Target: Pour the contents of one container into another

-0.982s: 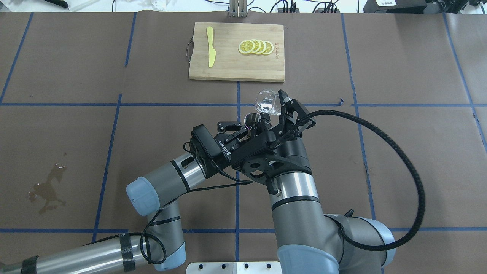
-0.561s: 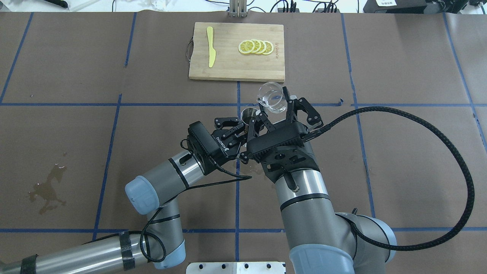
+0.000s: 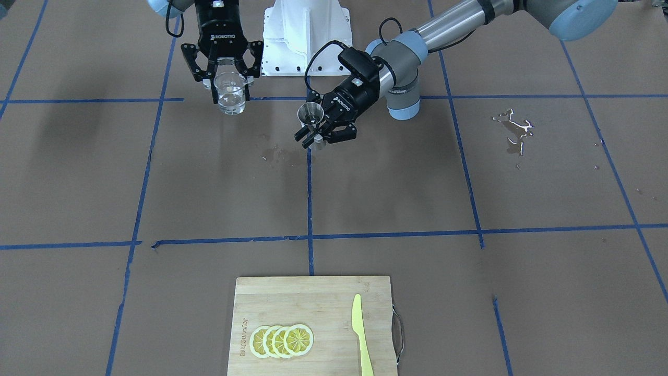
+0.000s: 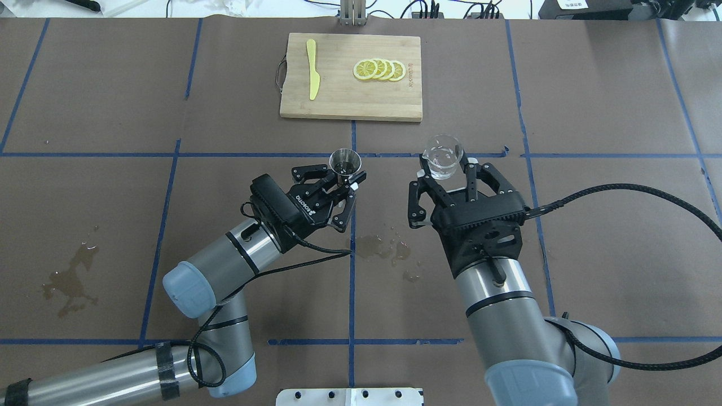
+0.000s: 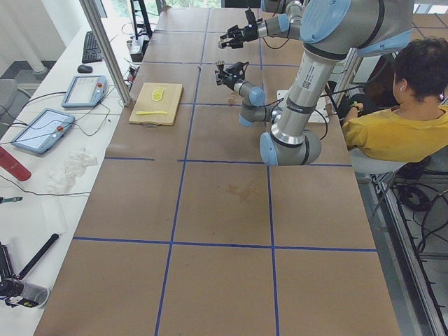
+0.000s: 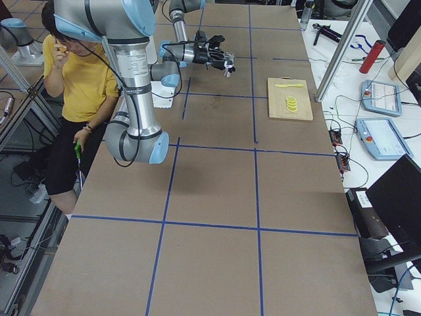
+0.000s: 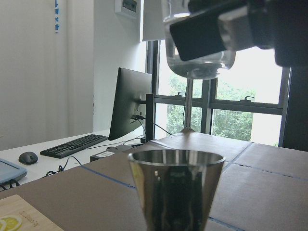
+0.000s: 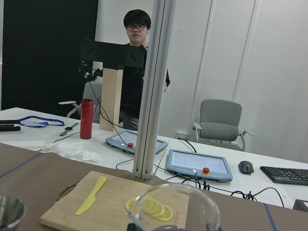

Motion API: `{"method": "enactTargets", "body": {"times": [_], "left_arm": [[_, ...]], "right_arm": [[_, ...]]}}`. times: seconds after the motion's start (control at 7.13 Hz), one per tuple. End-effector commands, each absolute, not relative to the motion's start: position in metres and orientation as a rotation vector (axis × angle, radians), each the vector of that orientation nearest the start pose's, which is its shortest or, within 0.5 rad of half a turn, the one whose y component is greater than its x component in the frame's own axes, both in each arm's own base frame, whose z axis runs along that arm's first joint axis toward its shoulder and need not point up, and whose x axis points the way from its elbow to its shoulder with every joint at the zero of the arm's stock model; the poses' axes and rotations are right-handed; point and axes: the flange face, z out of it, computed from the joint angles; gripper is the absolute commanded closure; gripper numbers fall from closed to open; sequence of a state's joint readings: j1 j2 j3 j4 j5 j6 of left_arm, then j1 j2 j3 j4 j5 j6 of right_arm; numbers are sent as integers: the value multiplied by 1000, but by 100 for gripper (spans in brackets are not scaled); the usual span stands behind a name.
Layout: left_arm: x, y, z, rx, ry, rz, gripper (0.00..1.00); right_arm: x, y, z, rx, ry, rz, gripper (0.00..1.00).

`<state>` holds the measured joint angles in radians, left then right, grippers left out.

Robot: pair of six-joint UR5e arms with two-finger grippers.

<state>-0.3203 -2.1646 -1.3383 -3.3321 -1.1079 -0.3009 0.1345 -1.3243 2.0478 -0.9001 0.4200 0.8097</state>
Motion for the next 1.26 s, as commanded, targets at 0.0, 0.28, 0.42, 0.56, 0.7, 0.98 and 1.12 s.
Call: {"method": "enactTargets", "body": {"times": [0.0, 0.28, 0.42, 0.56, 0.7, 0.98, 1.12], "left_arm": [[507, -370, 260, 1662, 1164, -31, 100], [471, -368, 320, 1635, 1066, -32, 100], [449, -367, 352, 1612, 1026, -31, 100], [412, -355, 391, 1584, 981, -9, 100], [374, -344, 424, 1575, 960, -2, 100], [283, -317, 518, 1567, 869, -37, 100], [238, -300, 553, 1564, 858, -39, 100]], "right_arm": [[-396, -287, 285, 1301, -714, 329, 100], [-382, -296, 329, 1256, -690, 351, 100], [-381, -299, 333, 1250, -684, 344, 100], [-382, -301, 338, 1249, -673, 340, 100], [-387, -306, 352, 1247, -642, 326, 100], [-390, -309, 358, 1239, -638, 319, 100], [-390, -309, 358, 1239, -637, 318, 100]]}}
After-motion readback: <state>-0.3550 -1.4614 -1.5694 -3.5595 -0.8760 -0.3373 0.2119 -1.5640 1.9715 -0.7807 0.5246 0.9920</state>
